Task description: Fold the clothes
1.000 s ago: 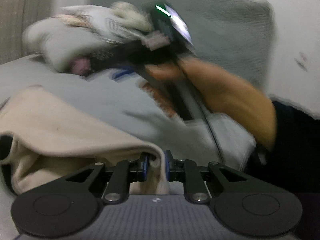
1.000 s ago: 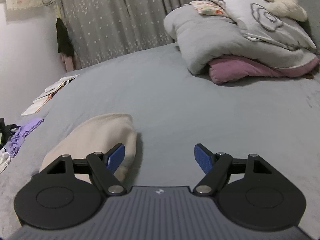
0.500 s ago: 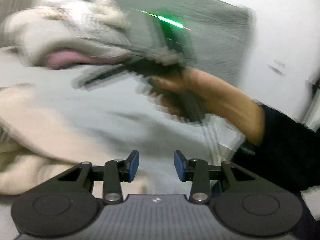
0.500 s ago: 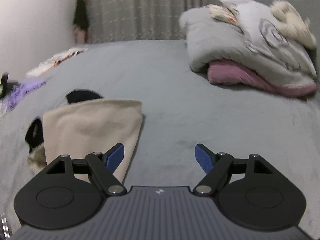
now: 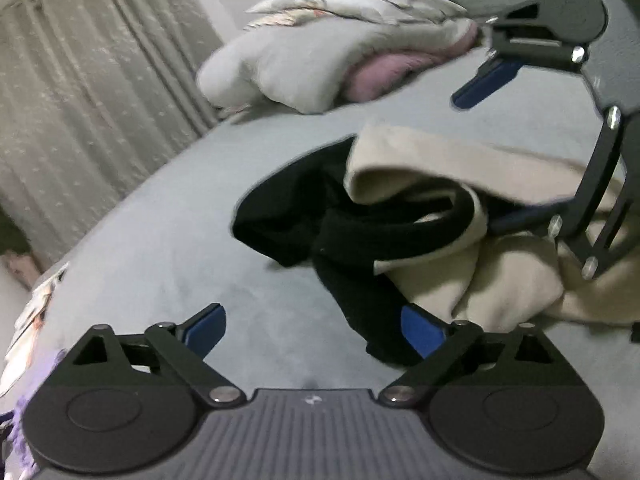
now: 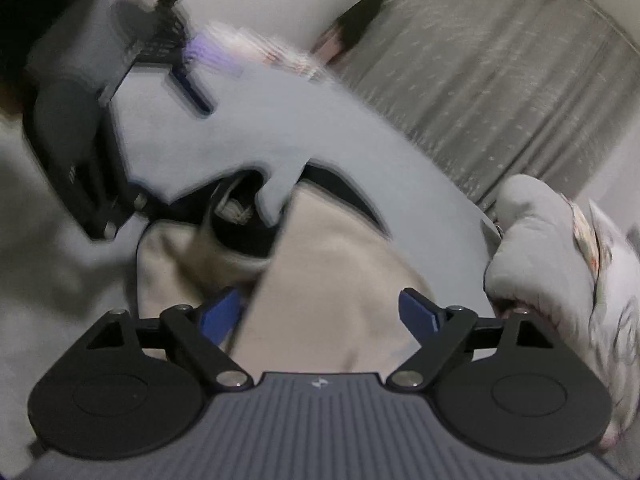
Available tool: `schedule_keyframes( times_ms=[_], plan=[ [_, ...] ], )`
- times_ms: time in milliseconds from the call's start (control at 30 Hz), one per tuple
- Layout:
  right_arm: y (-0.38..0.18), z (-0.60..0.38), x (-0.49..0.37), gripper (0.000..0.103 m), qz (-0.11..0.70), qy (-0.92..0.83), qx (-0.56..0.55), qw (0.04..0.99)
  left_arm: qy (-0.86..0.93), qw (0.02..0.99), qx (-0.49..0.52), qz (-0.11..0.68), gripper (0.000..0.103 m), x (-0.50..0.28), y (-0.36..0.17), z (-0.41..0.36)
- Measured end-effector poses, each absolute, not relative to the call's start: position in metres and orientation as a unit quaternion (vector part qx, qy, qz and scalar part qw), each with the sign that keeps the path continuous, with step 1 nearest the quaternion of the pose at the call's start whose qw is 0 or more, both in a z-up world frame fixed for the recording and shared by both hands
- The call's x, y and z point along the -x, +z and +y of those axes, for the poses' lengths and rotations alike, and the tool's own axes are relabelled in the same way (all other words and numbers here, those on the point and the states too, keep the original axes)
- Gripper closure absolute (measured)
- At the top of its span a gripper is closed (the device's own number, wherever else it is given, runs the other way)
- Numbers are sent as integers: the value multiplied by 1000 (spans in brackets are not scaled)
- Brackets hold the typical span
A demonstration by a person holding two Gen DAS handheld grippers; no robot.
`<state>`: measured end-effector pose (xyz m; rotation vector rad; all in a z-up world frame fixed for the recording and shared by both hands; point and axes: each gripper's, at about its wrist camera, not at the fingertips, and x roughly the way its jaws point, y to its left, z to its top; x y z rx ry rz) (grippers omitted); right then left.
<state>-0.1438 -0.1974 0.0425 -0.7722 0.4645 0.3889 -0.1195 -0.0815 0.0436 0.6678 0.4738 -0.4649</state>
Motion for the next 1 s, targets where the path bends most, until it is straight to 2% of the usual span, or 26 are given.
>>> schedule_keyframes(
  times_ms=[33,67,133,200,333,500,667,733,800,867,933,1000],
  plan=[
    [41,-199,138,24,232,178,357,887,-228,889,-326,225,6,118,42,-78],
    [45,-206,131,43,244,175,323,897,-234,891,-320,224,6,114,42,-78],
    [58,-227,119,66,274,173,227,918,-244,896,-291,230,5,108,42,-76],
    [65,-247,114,71,285,155,177,929,-255,901,-249,247,4,93,42,-75],
    [72,-275,123,71,287,128,158,936,-263,907,-196,265,2,98,44,-64],
    [82,-332,140,71,292,92,84,948,-280,903,-210,249,2,112,49,-69],
    [61,-406,136,71,340,-52,54,937,-277,902,-251,216,2,125,49,-93],
    [51,-435,138,69,358,-69,-12,931,-293,900,-244,210,2,127,53,-95],
    [42,-455,139,64,373,-79,-64,922,-315,897,-220,217,2,125,58,-94],
    [35,-465,139,43,383,-88,-90,915,-324,896,-196,232,2,120,60,-92],
    [37,-469,139,33,378,-74,-119,915,-338,894,-163,245,2,115,61,-88],
    [41,-476,140,29,366,-51,-170,913,-362,888,-122,256,2,107,62,-85]
  ],
)
